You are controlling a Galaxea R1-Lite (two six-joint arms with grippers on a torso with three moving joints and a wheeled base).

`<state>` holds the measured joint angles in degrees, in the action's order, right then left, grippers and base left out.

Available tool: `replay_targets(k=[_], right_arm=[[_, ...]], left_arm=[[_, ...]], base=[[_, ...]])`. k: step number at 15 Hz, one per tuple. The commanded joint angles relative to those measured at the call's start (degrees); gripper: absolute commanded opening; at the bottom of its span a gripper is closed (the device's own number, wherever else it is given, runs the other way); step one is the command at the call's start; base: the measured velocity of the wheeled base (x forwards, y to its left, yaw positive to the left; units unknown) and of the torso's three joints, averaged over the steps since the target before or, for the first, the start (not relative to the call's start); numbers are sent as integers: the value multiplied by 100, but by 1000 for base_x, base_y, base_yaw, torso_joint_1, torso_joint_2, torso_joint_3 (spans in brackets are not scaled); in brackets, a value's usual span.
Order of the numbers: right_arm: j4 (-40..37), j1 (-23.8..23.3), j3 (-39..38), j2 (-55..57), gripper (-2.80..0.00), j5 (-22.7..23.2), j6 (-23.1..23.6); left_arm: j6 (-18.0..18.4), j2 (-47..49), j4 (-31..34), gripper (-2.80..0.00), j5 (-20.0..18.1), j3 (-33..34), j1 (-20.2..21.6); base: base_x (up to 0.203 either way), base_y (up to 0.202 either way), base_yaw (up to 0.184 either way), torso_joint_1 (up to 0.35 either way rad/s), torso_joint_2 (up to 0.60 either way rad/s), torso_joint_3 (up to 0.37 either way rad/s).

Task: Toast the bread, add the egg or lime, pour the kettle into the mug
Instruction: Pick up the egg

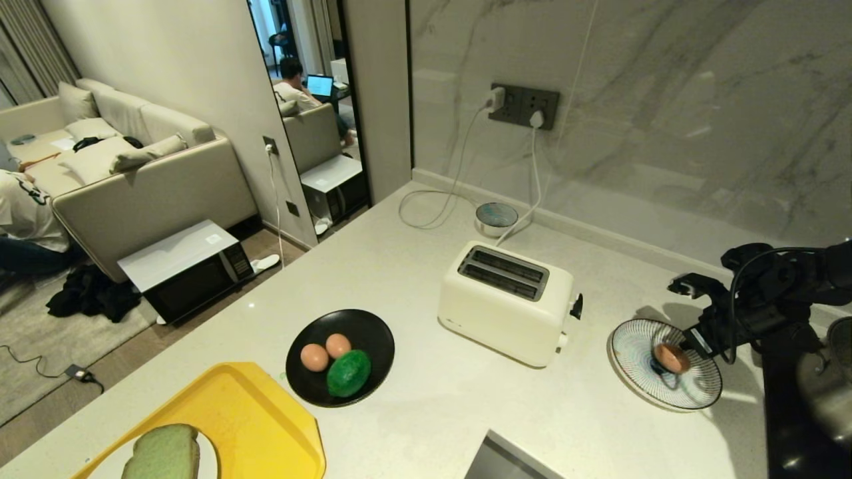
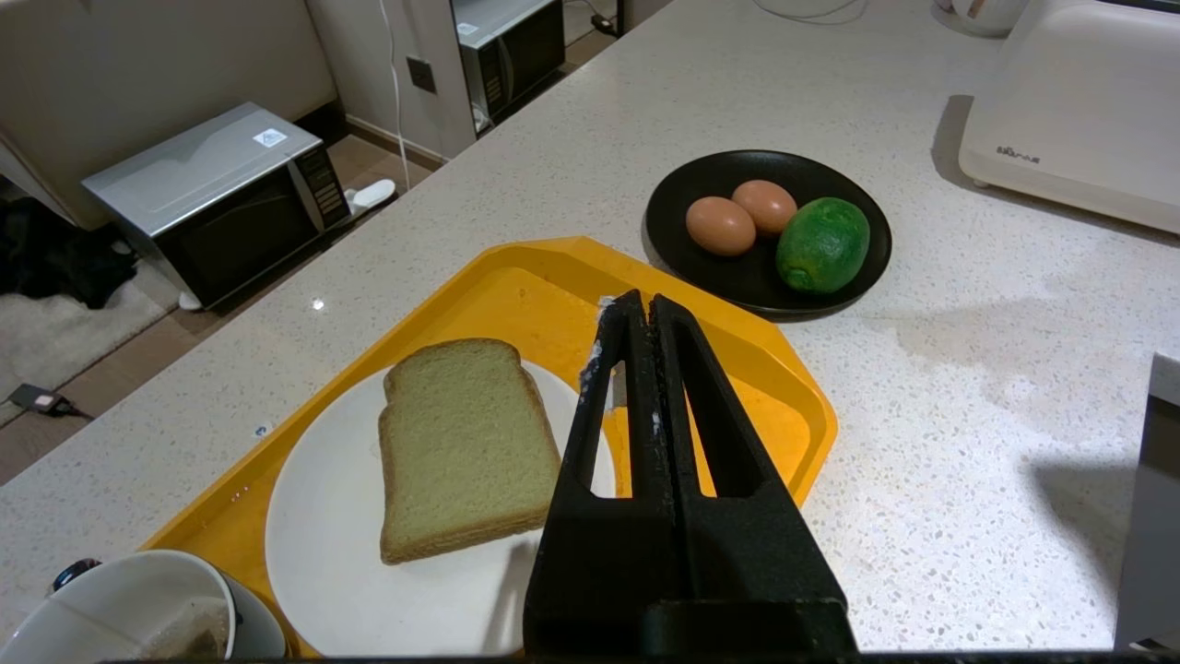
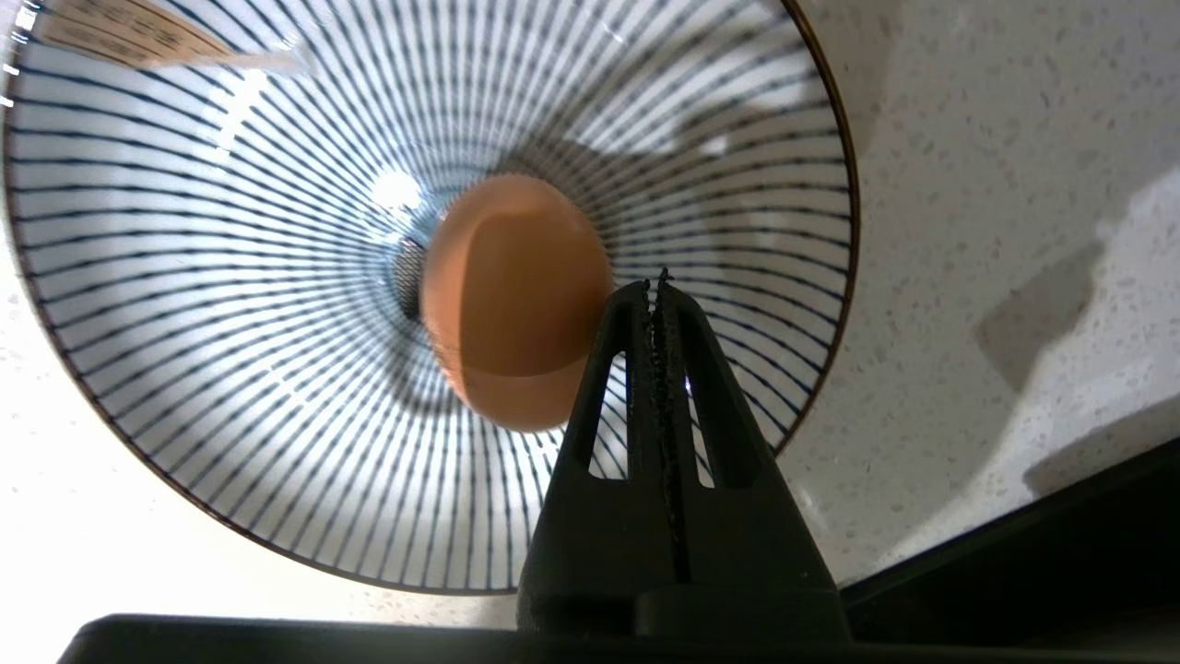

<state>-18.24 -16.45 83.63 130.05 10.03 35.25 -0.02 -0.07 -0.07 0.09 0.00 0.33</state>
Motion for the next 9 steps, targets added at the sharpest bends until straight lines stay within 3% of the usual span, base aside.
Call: replay_targets(k=[1,9], right_arm=[[-4,1,4,-15,-280,8,25],[-10,1,-13,-20,-280,16,25]], left_arm=[[-5,-1,-1,-280,0,0,2],[-6,-1,-1,-280,0,0,2]], base=[[0,0,0,0,0,0],[0,0,0,0,0,0]])
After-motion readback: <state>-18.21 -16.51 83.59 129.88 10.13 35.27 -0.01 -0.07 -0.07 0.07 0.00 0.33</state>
